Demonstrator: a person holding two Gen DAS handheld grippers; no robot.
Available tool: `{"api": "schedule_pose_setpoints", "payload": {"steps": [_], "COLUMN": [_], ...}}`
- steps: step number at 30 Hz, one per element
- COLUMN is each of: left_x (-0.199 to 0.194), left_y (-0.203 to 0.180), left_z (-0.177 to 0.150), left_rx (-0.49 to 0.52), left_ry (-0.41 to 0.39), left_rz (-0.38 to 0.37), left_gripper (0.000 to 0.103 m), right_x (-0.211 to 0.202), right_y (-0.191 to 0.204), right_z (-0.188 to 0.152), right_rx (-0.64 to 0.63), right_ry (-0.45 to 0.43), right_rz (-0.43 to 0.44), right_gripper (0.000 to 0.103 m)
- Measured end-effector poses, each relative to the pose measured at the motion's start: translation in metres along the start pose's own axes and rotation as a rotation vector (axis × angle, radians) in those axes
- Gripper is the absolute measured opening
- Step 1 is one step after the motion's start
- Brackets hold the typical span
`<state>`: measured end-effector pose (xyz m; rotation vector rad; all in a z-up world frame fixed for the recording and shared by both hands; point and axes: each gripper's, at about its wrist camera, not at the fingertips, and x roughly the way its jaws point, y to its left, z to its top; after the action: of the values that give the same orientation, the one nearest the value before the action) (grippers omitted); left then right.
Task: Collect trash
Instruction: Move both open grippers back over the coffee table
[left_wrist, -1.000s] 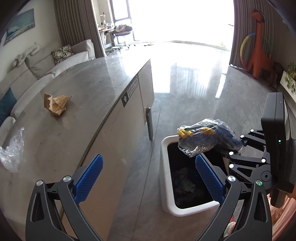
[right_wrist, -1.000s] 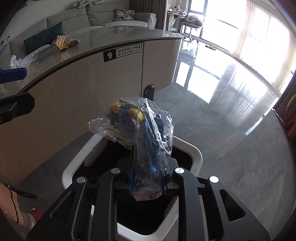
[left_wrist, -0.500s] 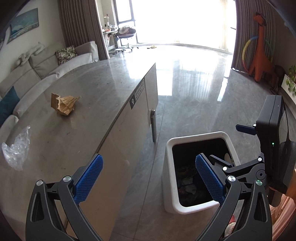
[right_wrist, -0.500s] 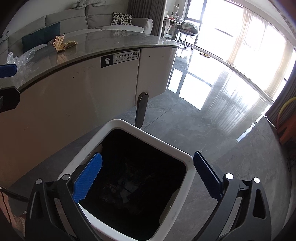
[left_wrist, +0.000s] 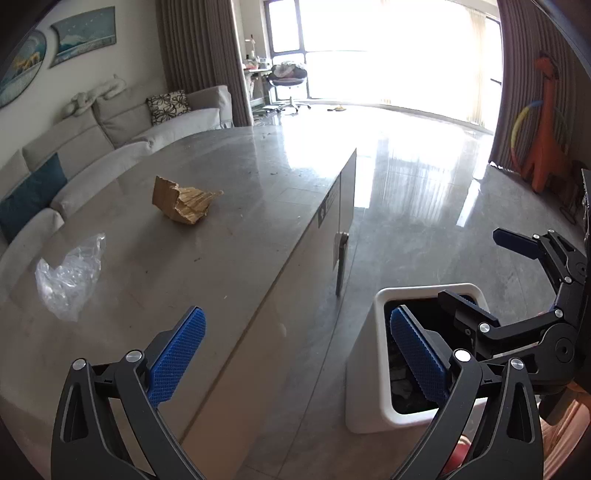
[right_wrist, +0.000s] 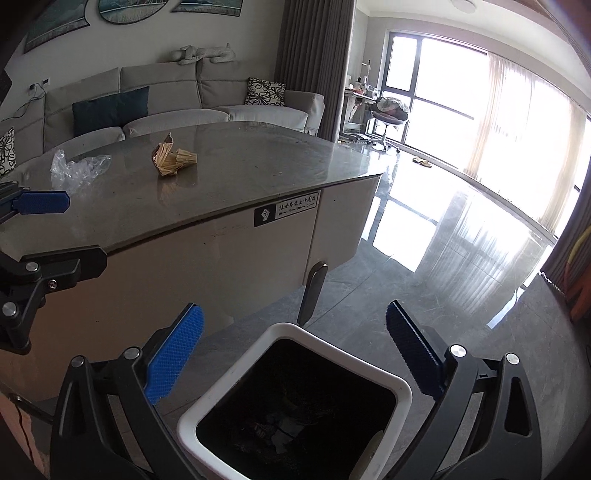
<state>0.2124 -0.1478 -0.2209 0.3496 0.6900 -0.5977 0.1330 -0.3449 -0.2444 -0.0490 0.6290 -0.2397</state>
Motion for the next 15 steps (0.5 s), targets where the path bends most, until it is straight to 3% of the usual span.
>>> {"api": "schedule_pose_setpoints", "payload": {"steps": [7,15], "left_x": [-0.015,-0.028], "left_y": [0.056,0.135], "left_z": [0.005,0.004], "left_rx": [-0.092,-0.282], "left_ry": [-0.04,-0.047], "left_rz": [0.123,0.223], "left_gripper": [0.099,0.099], "right_x": [-0.015,-0.004], "right_y": [0.036,0.073], "right_z": [0.038,0.08], "right_rx": [-0.052,-0.084], "right_ry": [-0.097,-0.151], "right_rz": [0.08,0.158], "right_gripper": [0.098,0.098]}}
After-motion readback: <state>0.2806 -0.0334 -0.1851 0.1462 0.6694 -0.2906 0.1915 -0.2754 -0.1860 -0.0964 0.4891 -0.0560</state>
